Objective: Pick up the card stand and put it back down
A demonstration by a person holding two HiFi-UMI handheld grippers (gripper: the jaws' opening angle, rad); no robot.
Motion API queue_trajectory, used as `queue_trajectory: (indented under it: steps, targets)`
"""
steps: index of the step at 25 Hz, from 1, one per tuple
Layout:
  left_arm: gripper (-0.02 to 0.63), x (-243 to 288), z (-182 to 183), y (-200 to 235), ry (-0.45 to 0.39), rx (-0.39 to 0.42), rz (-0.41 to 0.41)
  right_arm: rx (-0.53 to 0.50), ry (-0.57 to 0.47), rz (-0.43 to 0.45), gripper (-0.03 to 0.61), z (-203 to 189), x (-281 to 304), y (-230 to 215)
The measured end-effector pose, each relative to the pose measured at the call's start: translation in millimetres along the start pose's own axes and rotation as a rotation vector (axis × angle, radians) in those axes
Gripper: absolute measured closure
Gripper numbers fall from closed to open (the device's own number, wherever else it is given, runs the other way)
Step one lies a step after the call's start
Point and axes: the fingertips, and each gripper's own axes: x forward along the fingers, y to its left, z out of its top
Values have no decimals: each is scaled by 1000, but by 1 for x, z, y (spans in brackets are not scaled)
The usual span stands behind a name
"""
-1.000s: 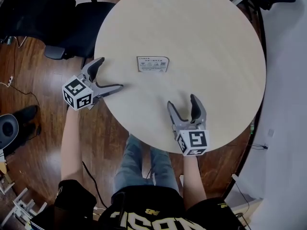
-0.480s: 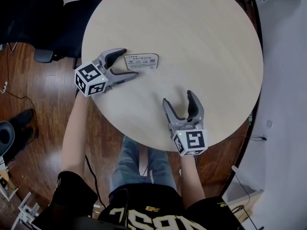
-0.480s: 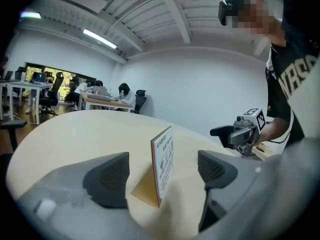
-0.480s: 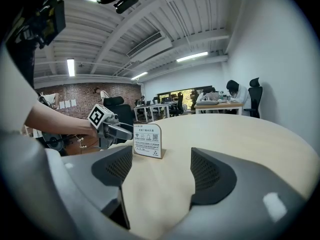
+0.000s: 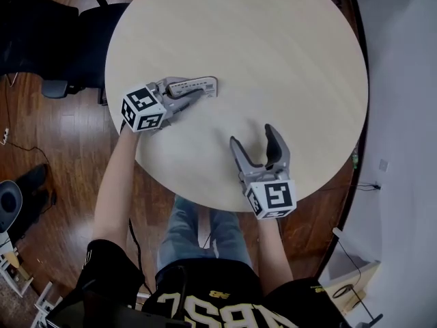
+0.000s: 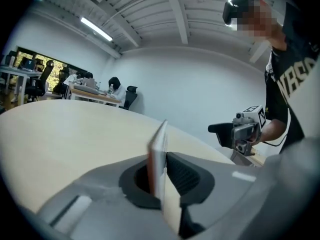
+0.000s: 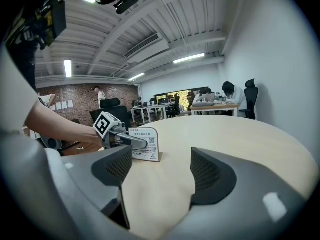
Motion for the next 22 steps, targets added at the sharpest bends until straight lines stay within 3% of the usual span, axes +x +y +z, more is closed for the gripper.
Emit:
queue_trajectory:
  steps: [5, 12, 22]
  targets:
    - [598, 2, 17, -31, -17, -8, -55, -6, -14, 8, 207, 21, -10, 6]
    - [598, -25, 117, -62, -93, 20, -43, -40, -128, 7, 207, 95, -20, 14]
    - [597, -118, 265, -147, -155, 95, -55, -53, -306, 65, 207, 230, -72, 47]
